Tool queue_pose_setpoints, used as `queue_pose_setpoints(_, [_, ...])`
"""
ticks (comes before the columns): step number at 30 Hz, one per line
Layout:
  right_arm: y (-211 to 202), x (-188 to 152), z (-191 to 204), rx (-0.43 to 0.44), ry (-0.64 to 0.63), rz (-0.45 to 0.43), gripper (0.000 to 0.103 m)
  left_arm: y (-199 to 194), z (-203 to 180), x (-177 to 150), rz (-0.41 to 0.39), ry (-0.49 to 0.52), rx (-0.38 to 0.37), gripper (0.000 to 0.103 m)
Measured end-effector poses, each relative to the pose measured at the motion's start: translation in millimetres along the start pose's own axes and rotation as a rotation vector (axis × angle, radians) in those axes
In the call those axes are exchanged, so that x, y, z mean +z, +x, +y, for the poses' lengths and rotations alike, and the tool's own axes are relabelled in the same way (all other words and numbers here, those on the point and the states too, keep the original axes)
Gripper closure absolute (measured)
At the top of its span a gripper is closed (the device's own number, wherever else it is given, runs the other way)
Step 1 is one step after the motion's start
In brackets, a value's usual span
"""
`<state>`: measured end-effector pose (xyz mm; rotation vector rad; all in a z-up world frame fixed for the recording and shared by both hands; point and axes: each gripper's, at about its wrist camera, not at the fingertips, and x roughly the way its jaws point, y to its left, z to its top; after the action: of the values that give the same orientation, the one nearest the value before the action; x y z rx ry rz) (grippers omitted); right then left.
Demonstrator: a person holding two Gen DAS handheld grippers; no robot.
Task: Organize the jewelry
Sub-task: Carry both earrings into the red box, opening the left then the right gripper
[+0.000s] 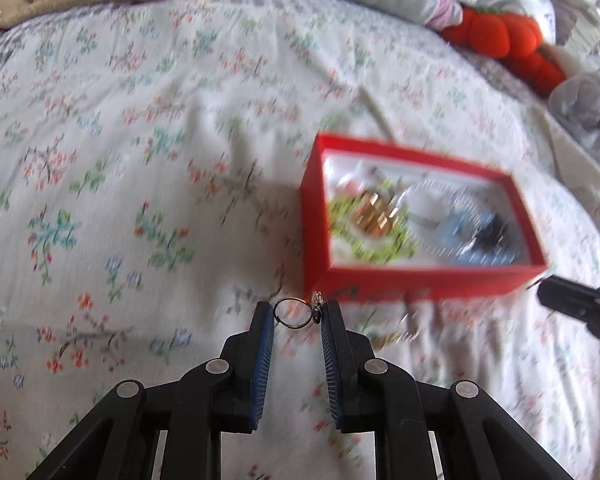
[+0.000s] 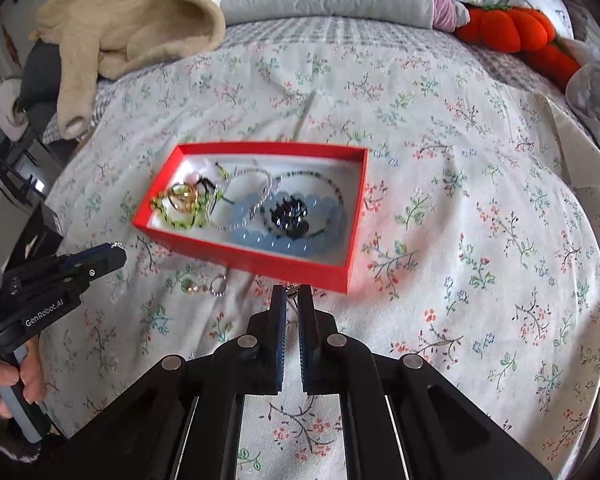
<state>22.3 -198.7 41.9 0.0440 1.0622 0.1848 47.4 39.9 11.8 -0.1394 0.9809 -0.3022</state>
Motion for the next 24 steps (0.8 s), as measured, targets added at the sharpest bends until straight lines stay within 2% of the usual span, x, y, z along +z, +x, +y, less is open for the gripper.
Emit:
queue_pose_setpoints(7, [-9,13,2,0.015,0.017,-0.065,0.098,-1,-20,14,-0.059,-0.013,-0.023,0.084])
queue_pose_setpoints(22, [-9,22,-13,0.009,0.058,-0.097,0.097,21,-38,21,-0.057,0.016,-0.003,0.083])
queue_pose_setpoints(24, [-8,22,-14,0.008,0.055,-0.098,0.097,21,-38,21,-0.051,0.017,-0.007,0.078])
